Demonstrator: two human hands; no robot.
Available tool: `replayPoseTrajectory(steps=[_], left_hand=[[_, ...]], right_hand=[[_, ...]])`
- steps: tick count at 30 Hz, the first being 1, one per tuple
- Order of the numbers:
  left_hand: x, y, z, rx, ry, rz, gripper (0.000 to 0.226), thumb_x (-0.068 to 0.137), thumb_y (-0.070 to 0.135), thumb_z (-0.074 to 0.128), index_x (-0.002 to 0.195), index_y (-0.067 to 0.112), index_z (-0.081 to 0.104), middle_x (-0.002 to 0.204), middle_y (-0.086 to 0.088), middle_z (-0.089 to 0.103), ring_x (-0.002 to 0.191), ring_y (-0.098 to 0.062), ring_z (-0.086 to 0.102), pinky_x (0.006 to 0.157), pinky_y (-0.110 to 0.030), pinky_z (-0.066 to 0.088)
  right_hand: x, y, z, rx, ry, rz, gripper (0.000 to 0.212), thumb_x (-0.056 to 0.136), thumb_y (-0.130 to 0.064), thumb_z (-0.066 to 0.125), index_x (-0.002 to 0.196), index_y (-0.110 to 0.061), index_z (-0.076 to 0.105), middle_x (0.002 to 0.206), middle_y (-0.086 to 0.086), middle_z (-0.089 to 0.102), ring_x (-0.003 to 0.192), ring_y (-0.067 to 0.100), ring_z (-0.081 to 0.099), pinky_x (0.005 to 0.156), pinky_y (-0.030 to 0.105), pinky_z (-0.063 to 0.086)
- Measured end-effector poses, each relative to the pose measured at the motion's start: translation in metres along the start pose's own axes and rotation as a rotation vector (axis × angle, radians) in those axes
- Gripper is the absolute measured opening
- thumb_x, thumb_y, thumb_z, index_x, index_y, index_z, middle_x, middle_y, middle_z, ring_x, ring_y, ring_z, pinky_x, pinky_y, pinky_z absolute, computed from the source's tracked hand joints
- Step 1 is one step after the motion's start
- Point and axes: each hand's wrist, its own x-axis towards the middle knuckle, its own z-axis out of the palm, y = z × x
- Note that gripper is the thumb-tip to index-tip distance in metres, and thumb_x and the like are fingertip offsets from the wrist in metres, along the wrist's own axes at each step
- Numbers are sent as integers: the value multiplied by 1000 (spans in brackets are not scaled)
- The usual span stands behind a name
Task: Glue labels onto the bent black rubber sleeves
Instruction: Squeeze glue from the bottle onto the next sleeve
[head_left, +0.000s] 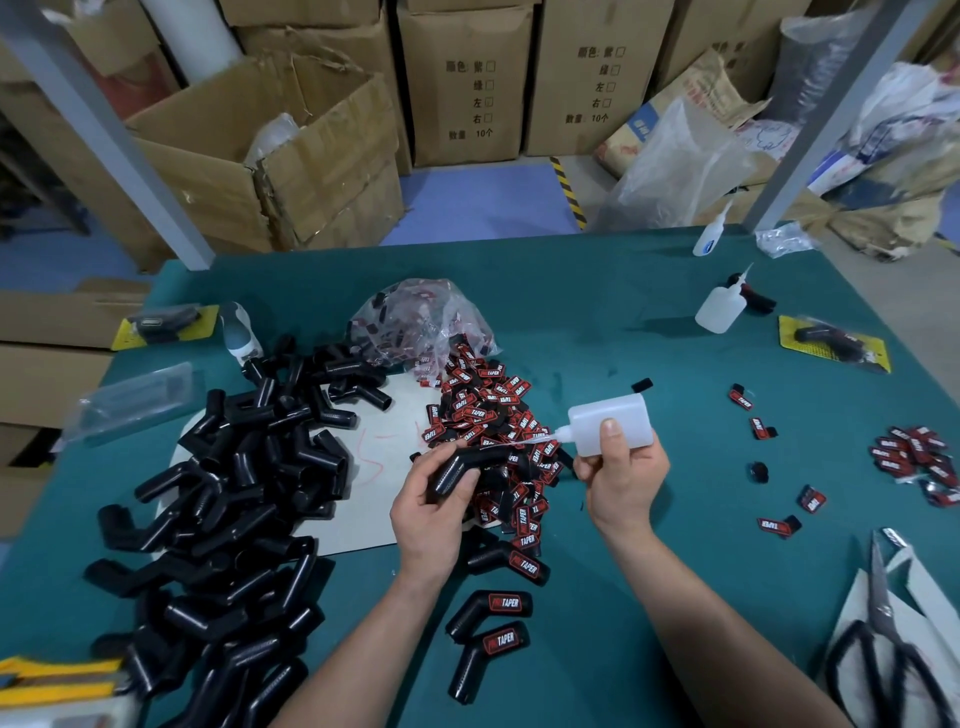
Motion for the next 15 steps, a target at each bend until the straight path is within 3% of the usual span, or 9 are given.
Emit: replayPoseTrajectory(steps=[3,9,13,15], left_hand=[[0,0,0,10,9,-8,33,82,28,81,112,40,75,118,3,75,111,-16,71,97,-21,53],[3,-4,0,73,-26,-56,43,88,-1,78,111,35,76,118,3,75,113,-15,70,103,-28,53],[4,-3,0,104,-30,-55,45,88,-2,78,111,37,77,117,4,75,113,-12,69,99,-19,51],[4,-3,1,105,-21,-79,46,87,-1,79,110,39,78,117,5,76,112,-13,70,99,-21,53]], right_hand=[[-1,3,0,-39,24,-2,17,82,-45,69,73,-30,68,51,-1,57,35,12,45,38,21,37],[-2,8,-1,-91,16,-11,15,80,-45,70,75,-30,69,57,-5,60,42,8,51,38,19,39],[-2,10,-3,-148,43,-20,17,76,-51,70,77,-34,70,62,-8,62,54,11,57,46,23,43],[-2,9,-4,-172,50,-31,17,77,-53,68,77,-36,70,63,-9,63,56,11,58,47,25,44]])
